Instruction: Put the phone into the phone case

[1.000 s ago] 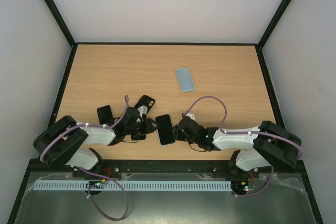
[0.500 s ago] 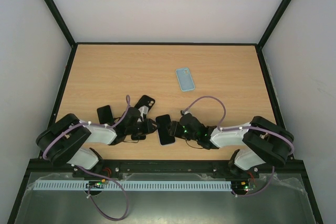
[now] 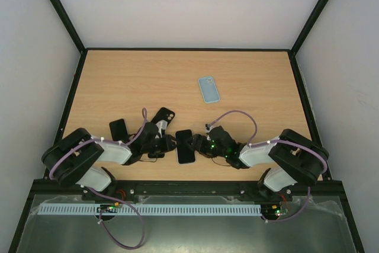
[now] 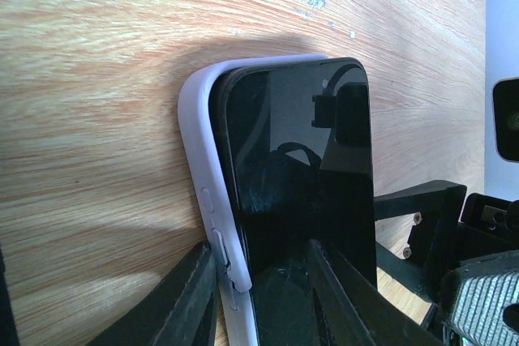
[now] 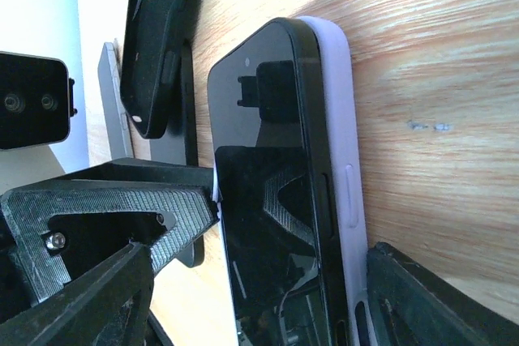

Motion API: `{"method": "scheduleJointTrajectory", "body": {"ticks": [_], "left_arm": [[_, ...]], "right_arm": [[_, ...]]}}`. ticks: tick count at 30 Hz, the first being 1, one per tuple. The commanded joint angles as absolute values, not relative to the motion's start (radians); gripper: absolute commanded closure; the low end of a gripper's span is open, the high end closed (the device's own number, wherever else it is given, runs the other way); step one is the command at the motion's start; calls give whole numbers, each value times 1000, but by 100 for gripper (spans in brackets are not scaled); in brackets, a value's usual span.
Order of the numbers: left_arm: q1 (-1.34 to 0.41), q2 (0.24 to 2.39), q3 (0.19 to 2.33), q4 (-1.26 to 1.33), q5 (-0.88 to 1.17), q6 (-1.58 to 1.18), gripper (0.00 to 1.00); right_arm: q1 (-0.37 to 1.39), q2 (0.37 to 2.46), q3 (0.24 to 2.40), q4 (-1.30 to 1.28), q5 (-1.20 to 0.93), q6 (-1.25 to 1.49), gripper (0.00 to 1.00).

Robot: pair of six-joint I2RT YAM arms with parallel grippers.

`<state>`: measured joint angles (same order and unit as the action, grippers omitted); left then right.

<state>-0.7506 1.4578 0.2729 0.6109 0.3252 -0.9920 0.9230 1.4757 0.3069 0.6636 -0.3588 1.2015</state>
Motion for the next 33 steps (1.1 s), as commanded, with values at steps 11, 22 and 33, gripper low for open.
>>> {"method": "scheduleJointTrajectory", "body": {"ticks": [11, 22, 33], "left_arm": [[-782, 1402, 237, 586, 313, -1010, 53], [-794, 1346, 210, 595, 309, -1023, 45], [-795, 1315, 176, 608, 298, -1021, 47]], "right_arm": [[928, 1400, 320, 789, -442, 1244, 23], [929, 1453, 308, 904, -499, 1286, 26], [928, 1563, 310, 1009, -560, 1298, 42]]}}
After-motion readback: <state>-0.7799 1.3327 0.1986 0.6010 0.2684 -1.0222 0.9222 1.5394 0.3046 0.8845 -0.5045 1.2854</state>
